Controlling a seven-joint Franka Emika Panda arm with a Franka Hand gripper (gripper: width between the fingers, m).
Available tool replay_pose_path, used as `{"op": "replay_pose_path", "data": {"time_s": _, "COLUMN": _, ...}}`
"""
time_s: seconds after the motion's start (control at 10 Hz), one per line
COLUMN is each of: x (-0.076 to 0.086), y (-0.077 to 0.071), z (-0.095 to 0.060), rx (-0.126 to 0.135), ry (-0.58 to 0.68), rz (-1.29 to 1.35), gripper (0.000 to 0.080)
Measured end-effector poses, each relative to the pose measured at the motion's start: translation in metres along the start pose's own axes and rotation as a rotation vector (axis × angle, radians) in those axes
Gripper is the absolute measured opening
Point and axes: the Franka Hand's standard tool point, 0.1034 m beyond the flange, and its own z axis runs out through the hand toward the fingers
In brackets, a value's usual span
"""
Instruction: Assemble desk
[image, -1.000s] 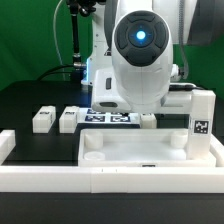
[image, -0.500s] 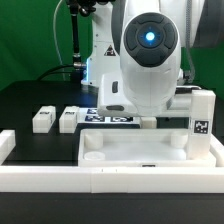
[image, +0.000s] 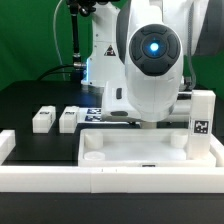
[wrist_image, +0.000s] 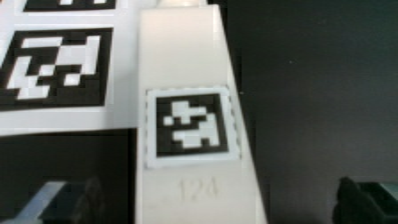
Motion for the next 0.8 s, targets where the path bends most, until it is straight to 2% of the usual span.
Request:
{"op": "replay_pose_path", "data": {"time_s": 0.1, "x": 0.0, "y": 0.001, "z": 0.001, "rx": 0.001, "ry": -0.004, "rz": 0.002, "gripper": 0.0601}}
{"op": "replay_pose_path", "data": {"time_s": 0.2, "x": 0.0, "y": 0.002, "z": 0.001, "rx": 0.002, "ry": -0.007, "rz": 0.003, "gripper": 0.0601}}
{"op": "replay_pose_path", "data": {"time_s": 0.3, "x": 0.0, "y": 0.003, "z": 0.001, "rx": 0.004, "ry": -0.006, "rz": 0.005, "gripper": 0.0426}}
{"op": "replay_pose_path", "data": {"time_s": 0.4, "x": 0.0, "y": 0.004, "z": 0.001, "rx": 0.005, "ry": -0.006, "rz": 0.006, "gripper": 0.0426}}
{"op": "replay_pose_path", "data": {"time_s": 0.5, "x": 0.0, "y": 0.005, "z": 0.0, "rx": 0.006, "ry": -0.005, "rz": 0.007, "gripper": 0.0286}}
{"op": "replay_pose_path", "data": {"time_s": 0.7, "x": 0.001, "y": 0.006, "z": -0.004, "rx": 0.008, "ry": 0.002, "rz": 0.008, "gripper": 0.0287}}
{"op": "replay_pose_path", "data": {"time_s": 0.8, "x": -0.003, "y": 0.004, "z": -0.014, "rx": 0.01, "ry": 0.005, "rz": 0.002, "gripper": 0.0287}}
